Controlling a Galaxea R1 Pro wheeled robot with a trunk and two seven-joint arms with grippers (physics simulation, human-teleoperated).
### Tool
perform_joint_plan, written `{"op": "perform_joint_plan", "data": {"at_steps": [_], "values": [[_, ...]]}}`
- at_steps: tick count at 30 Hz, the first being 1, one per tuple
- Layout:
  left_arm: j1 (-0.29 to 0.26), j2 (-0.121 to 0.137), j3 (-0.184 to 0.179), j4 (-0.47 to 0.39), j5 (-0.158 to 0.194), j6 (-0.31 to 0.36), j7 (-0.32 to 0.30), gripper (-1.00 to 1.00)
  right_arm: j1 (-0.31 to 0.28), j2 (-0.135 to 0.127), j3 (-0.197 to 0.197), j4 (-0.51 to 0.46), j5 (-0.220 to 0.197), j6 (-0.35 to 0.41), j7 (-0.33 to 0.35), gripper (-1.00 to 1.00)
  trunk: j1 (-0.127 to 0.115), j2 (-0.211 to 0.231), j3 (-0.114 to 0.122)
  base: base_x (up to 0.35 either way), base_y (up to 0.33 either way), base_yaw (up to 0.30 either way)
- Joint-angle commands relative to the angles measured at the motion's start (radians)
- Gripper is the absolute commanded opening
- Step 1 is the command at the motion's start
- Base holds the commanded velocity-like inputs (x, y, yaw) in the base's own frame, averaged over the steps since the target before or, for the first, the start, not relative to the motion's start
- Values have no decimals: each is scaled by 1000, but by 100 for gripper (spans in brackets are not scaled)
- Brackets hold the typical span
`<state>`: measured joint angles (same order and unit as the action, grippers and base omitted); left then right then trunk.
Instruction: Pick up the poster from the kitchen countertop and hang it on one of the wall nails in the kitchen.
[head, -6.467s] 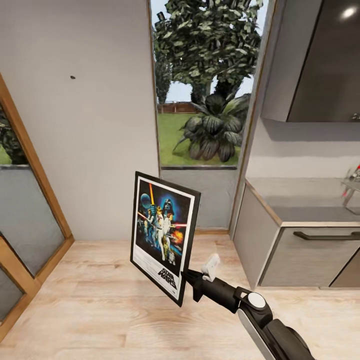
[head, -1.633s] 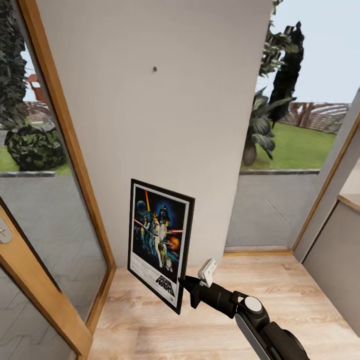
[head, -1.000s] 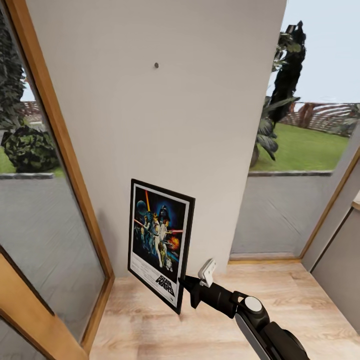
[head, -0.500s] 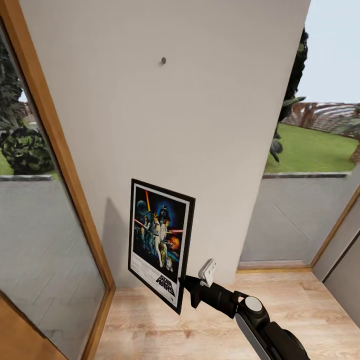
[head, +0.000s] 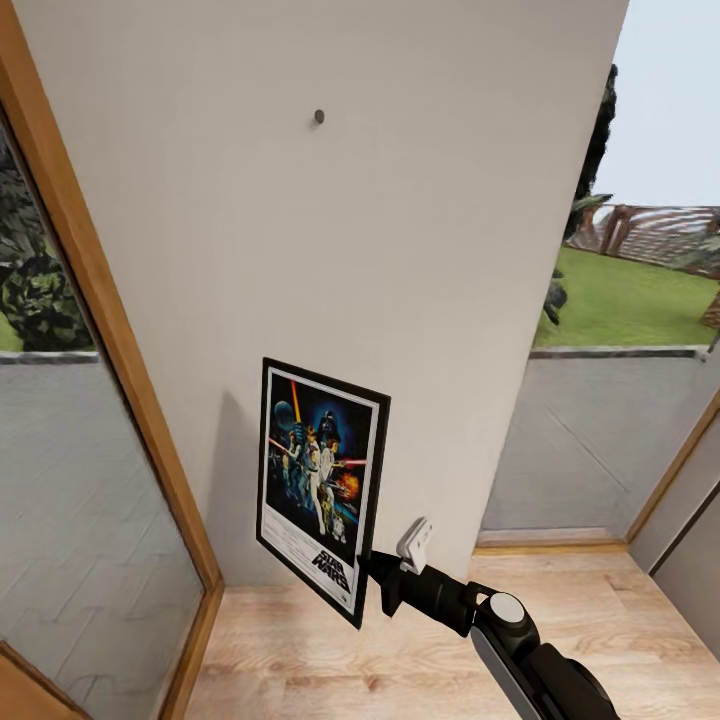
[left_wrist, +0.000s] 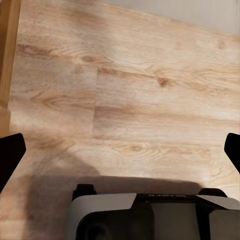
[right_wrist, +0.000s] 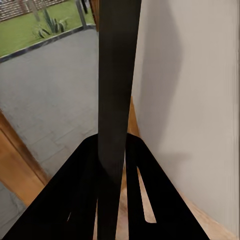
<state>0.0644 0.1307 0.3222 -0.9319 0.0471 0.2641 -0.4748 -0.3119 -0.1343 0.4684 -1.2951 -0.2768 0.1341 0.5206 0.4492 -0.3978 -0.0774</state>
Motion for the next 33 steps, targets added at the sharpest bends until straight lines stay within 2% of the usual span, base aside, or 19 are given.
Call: {"op": "perform_joint_plan", "data": {"at_steps": [1,13,17,18,19,20,21,22,25,26,29,31,33], "values": [[0,0,2,-3,5,9,-4,100,-1,-1,1,-1,-13,10,2,-100,1,-2,-2,55,-56,0],[0,-1,6,-3,10,8,-4,100,-1,-7,-1,-2,-20,15,10,-100,1,-2,-2,9,-9,0],[0,-1,6,24,11,-47,-4,100,-1,-10,-5,-7,-22,21,12,-100,1,-2,-2,0,0,0],[0,-2,1,105,12,-103,-4,100,-1,-10,-4,-9,-17,17,11,-100,1,-2,-2,0,0,0],[0,-2,0,135,13,-130,-4,100,-1,-10,-5,-9,-16,17,10,-100,1,-2,-2,0,0,0],[0,-2,0,197,15,-185,-3,100,-13,-10,-8,-11,-14,52,11,-100,1,-2,-2,0,0,0],[0,-2,2,202,15,-189,-3,100,-24,-8,-8,-14,-15,91,11,-100,1,-2,-2,0,0,0],[0,-2,4,226,14,-192,-2,100,-85,-4,-7,-28,-19,163,34,-100,1,-2,-2,0,0,0],[0,-2,4,238,14,-194,-2,100,-140,-2,-8,-37,-21,229,98,-100,1,-2,-2,0,0,0],[0,-2,4,243,15,-194,-2,100,-184,-2,-9,-40,-22,281,138,-100,1,-2,-2,0,0,0],[1,-2,5,246,14,-195,-2,100,-230,-2,-12,-44,-26,325,170,-100,1,-2,-2,0,0,0],[0,-2,7,254,14,-195,-2,100,-292,-3,-18,-47,-37,386,217,-100,1,-2,-2,0,0,0],[0,-2,8,263,14,-196,-2,100,-322,-3,-23,-47,-43,417,240,-100,1,-2,-2,0,0,0]]}}
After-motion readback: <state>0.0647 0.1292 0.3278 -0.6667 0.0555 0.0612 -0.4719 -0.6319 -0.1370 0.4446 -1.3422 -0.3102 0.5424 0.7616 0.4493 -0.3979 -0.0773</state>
